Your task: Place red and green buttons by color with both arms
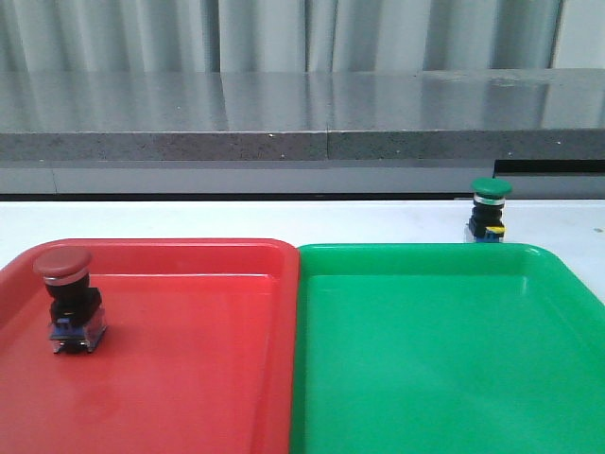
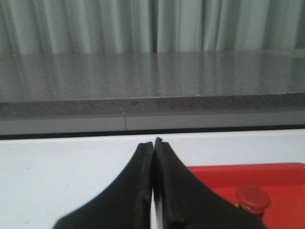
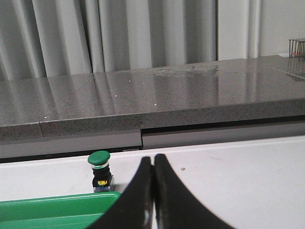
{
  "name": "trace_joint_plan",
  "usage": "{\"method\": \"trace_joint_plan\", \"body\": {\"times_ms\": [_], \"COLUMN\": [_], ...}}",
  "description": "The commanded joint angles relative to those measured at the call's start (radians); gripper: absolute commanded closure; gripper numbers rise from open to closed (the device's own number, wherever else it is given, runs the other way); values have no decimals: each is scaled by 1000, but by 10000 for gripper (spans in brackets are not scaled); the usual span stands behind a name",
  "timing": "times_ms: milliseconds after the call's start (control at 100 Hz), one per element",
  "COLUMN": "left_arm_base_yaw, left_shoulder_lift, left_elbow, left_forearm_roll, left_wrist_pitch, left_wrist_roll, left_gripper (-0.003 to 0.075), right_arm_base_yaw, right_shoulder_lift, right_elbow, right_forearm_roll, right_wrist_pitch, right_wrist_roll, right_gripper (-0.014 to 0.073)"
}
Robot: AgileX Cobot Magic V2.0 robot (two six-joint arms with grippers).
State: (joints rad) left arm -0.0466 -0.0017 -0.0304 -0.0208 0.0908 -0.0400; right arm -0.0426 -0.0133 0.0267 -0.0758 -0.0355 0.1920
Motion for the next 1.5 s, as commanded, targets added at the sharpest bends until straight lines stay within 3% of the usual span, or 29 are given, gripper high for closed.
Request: {"method": "trace_joint_plan", "body": {"times_ms": [0, 1490], "left_arm_base_yaw": [45, 56], "left_shoulder_lift": [-40, -35], "left_elbow": [23, 45], "left_forearm_roll": [-56, -56], "left_wrist_pitch": [-148, -114], "left_wrist_roll": [60, 60], "left_gripper": [741, 741], "right_arm_base_yaw": [-4, -4], "right_shoulder_lift": [-20, -19], "right_elbow": [-18, -21], "right_forearm_roll": [-8, -8], "right_wrist_pitch": [-83, -95], "right_wrist_roll": [-5, -5], "right_gripper": [650, 650]}}
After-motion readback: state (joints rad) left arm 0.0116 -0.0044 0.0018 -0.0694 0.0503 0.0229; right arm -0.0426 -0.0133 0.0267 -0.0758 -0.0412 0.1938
